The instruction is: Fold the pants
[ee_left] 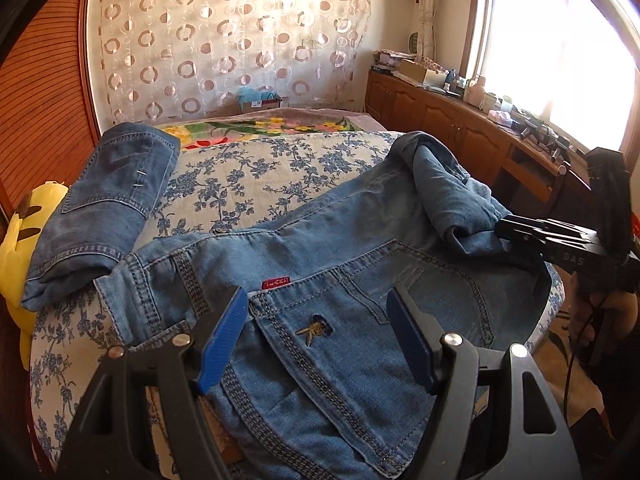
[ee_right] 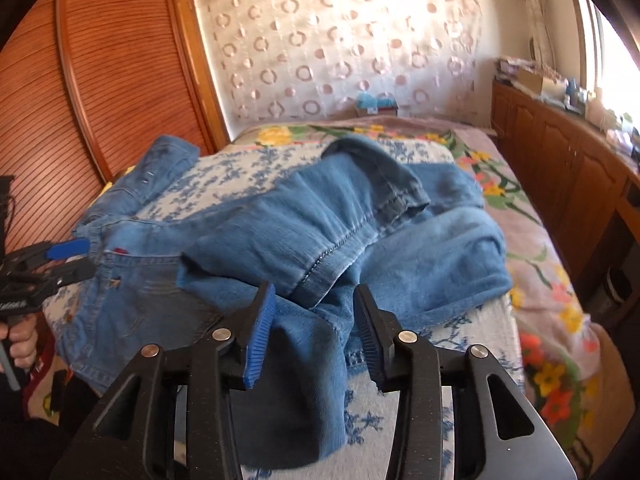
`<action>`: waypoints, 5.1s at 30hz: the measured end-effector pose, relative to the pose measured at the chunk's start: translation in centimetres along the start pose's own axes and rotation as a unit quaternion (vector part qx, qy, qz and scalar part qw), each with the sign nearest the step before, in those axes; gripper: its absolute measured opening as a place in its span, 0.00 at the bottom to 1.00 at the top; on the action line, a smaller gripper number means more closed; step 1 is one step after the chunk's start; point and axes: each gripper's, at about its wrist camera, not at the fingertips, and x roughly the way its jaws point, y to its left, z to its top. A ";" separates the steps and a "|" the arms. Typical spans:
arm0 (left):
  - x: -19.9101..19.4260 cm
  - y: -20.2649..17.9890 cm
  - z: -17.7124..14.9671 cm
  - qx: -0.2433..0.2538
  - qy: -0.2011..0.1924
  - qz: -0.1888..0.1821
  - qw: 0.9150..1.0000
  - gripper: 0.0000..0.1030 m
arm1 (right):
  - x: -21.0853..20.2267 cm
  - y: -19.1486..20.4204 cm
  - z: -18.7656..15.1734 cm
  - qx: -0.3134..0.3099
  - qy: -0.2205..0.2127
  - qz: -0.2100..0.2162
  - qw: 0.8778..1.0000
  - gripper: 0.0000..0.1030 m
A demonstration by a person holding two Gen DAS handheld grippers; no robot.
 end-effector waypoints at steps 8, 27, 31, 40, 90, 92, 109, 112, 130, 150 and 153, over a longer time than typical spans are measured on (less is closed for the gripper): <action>-0.4 1.0 -0.6 -0.012 -0.001 0.002 1.000 0.70 | 2.6 -0.8 1.0 0.050 0.025 0.038 0.998 0.30; -4.1 6.8 -2.0 -0.067 -0.032 0.036 0.997 0.70 | 0.4 13.0 9.0 -0.072 -0.032 0.145 0.986 0.02; -4.4 7.4 -2.0 -0.072 -0.036 0.038 0.996 0.70 | -0.2 16.2 8.9 -0.097 -0.024 0.178 0.979 0.02; -3.8 6.8 -2.0 -0.066 -0.033 0.032 0.997 0.70 | 1.4 14.9 8.8 -0.086 0.010 0.138 0.987 0.24; 0.4 -0.1 -0.2 -0.007 -0.005 -0.071 0.997 0.09 | 4.4 6.7 5.4 -0.044 0.026 0.078 0.996 0.03; -1.2 -0.2 -0.3 -0.005 -0.019 -0.078 0.997 0.06 | 3.4 6.7 6.1 -0.047 0.014 0.079 0.996 0.03; -8.7 1.7 -4.8 -0.026 -0.048 -0.079 0.995 0.03 | 1.2 15.0 12.2 -0.119 -0.032 0.136 0.983 0.02; -8.8 2.1 -5.6 -0.031 -0.045 -0.080 0.995 0.03 | 1.8 16.4 12.1 -0.126 -0.028 0.148 0.981 0.02; -7.4 3.1 -9.3 -0.047 0.000 -0.078 0.996 0.06 | 4.7 22.2 11.3 -0.170 -0.005 0.165 0.971 0.02; -7.6 8.5 -5.1 -0.075 -0.046 -0.002 0.996 0.63 | 7.0 15.9 0.8 -0.157 0.057 0.095 0.981 0.48; -6.5 8.9 -3.7 -0.070 -0.048 -0.002 0.996 0.62 | 7.6 15.5 -0.4 -0.147 0.063 0.088 0.983 0.49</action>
